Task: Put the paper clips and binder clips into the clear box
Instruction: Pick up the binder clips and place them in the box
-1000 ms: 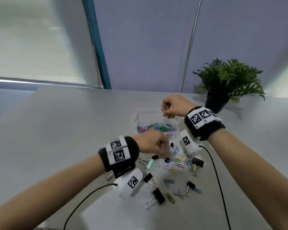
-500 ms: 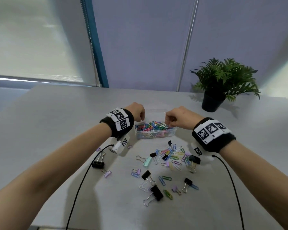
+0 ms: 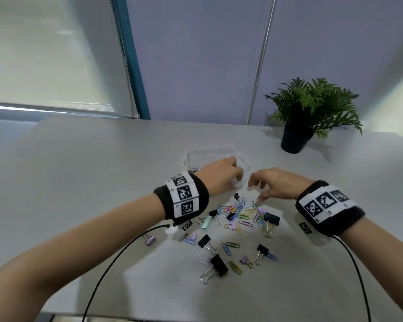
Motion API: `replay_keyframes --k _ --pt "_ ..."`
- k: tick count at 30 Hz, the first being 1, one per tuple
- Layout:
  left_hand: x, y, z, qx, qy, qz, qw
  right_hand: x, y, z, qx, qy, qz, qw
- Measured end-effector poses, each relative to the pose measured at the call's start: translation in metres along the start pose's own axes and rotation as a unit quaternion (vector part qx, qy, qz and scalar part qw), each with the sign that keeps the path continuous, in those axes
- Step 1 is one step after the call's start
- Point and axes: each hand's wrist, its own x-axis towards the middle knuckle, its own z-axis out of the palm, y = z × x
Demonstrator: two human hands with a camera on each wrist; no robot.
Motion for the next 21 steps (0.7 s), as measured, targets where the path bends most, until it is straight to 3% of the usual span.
replay_keyframes --k 2,6,21 --pt "0.000 0.009 0.005 -0.012 -0.027 0.003 1.000 0.002 -0.008 0.006 -0.010 -0.015 0.001 1.000" --pt "0.000 0.012 0.022 0.051 -0.170 -0.025 0.984 0.005 -0.015 0.021 -0.054 -0.046 0.007 0.997" --pt "-0.001 -0.006 0.033 -0.029 -0.169 -0.064 0.983 0.004 -0.015 0.039 0.024 0.010 0.001 1.000"
